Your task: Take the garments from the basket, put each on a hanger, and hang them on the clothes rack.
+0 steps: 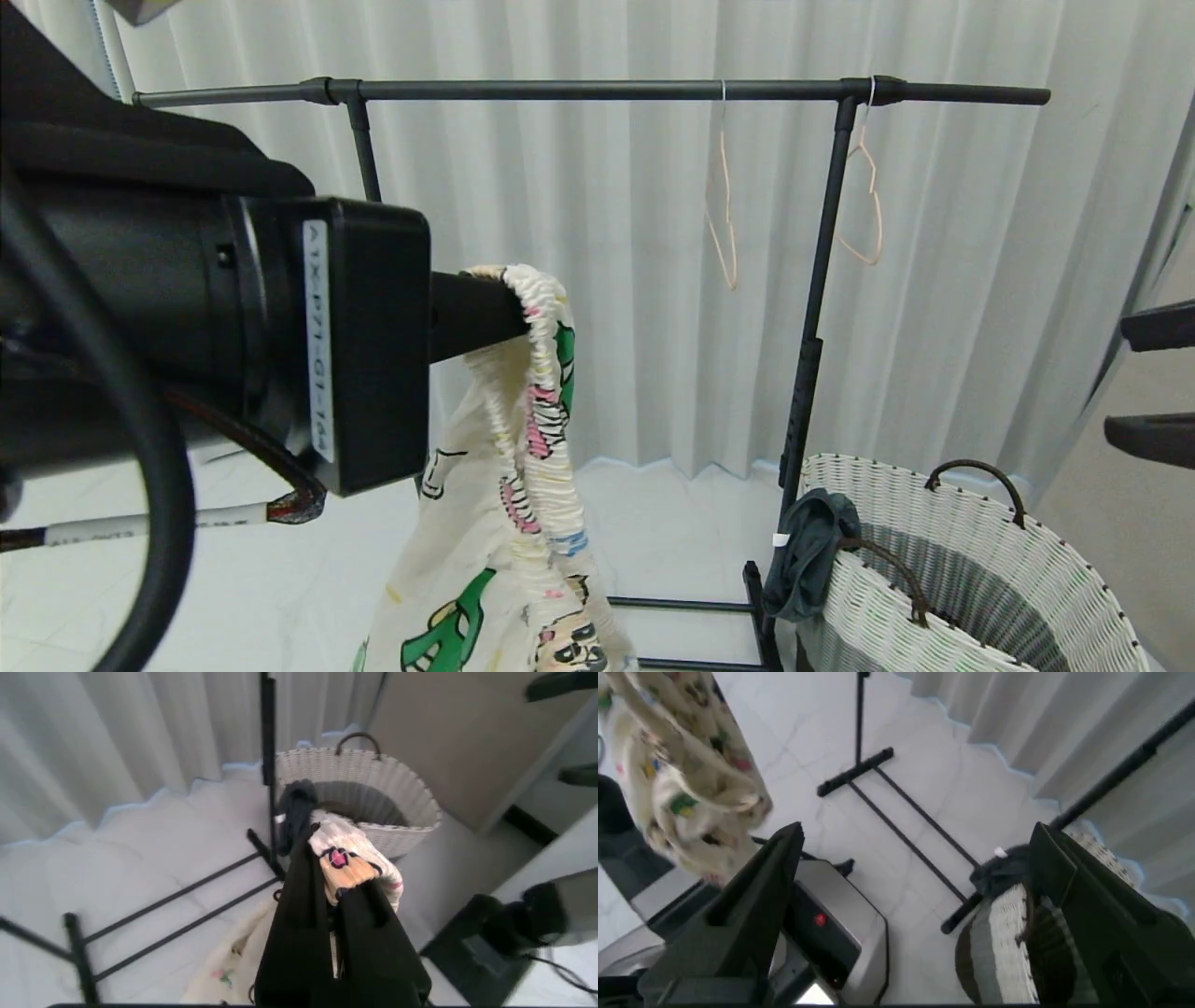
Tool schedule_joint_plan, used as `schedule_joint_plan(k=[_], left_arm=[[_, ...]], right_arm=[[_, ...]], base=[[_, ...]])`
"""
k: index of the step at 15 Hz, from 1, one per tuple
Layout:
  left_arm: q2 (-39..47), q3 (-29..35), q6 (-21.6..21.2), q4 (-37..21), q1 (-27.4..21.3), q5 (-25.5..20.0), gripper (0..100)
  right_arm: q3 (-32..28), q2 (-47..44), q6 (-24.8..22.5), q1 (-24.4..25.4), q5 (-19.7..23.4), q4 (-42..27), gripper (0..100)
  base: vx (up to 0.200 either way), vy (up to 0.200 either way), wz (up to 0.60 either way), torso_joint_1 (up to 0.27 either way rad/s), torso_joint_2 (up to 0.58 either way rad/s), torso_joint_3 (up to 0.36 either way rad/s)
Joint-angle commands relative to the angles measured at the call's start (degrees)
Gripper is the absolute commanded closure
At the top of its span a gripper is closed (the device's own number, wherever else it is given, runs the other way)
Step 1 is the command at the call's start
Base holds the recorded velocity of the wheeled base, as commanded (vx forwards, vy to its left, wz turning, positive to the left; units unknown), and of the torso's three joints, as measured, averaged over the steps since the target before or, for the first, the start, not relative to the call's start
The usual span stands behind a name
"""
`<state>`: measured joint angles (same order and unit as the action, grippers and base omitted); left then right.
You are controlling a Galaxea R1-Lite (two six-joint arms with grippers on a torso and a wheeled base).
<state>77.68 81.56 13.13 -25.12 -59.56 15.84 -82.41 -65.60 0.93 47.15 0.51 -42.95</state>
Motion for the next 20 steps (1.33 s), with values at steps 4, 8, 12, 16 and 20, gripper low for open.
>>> schedule_joint_plan(k=[4,8,12,16,20], left_arm=[[-1.13,-7.02,-9.35,-0.01,4.28,9.56,100],[-5.17,-12.82,-15.41,-0.01,10.08,10.71,100],[-7.37,-14.32,-15.41,-0.01,12.28,10.71,100],[-8.07,-15.72,-15.33,0.08,12.54,11.5,100],[-8.6,-16.16,-15.33,0.08,12.45,11.85,100]], right_arm=[[3.83,-2.17,0.04,-8.57,-18.44,-2.84,0],[9.37,-1.81,-1.81,-14.99,-24.68,-1.79,0],[11.13,-1.29,-2.95,-16.3,-27.23,-1.7,0],[11.48,-1.55,-2.77,-17.01,-22.92,5.86,0],[11.48,-1.81,-2.86,-17.18,-21.87,6.56,0]], base=[[0.0,0.0,0.0,0.0,0.0,0.0],[0.0,0.0,0.0,0.0,0.0,0.0],[0.0,0.0,0.0,0.0,0.0,0.0],[0.0,0.0,0.0,0.023,-0.01,-0.009],[0.0,0.0,0.0,0.19,-0.42,-0.211]])
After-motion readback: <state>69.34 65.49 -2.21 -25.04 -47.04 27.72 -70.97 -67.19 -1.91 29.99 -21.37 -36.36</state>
